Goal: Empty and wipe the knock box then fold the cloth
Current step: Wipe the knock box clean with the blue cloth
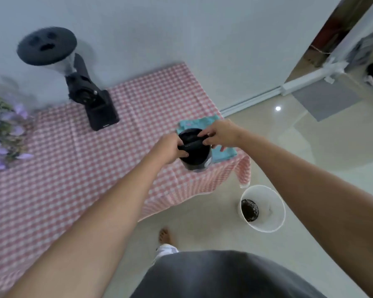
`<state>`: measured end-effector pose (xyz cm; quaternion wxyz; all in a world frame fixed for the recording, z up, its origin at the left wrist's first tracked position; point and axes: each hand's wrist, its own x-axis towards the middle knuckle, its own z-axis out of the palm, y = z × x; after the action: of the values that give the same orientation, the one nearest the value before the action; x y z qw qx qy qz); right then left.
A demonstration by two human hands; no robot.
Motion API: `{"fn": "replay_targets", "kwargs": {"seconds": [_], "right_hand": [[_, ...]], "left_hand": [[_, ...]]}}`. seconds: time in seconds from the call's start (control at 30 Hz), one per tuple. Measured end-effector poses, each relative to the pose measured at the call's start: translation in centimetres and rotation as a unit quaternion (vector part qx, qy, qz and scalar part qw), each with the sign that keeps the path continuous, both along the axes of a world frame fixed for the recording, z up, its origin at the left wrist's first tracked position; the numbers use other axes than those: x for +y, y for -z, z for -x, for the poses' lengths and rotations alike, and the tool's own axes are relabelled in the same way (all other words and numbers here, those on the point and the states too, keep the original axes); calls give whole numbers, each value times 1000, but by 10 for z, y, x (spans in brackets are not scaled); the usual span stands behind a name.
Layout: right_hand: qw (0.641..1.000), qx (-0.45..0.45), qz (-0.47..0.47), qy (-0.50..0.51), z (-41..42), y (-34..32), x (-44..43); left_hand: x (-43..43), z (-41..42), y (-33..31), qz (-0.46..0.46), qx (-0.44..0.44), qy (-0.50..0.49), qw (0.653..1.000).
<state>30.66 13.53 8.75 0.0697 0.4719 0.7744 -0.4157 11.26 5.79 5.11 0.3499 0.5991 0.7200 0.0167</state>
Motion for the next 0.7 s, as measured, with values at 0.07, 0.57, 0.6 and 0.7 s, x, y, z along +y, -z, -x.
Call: {"fn": "replay_targets", "kwargs": {"seconds": [0.07,0.57,0.6,0.7], "right_hand": [[994,70,61,50,33,8,3],[975,-42,44,214,-53,167,62],[977,-43,50,202,-57,172,69],[980,-18,71,183,-58,180,85]], "left_hand": [[-11,49,6,5,-3,-36,999],[-74,196,20,34,-175,-327,928],[-75,197,20,32,-182,-341,922],[-75,194,19,32,-188,-363,912]]}}
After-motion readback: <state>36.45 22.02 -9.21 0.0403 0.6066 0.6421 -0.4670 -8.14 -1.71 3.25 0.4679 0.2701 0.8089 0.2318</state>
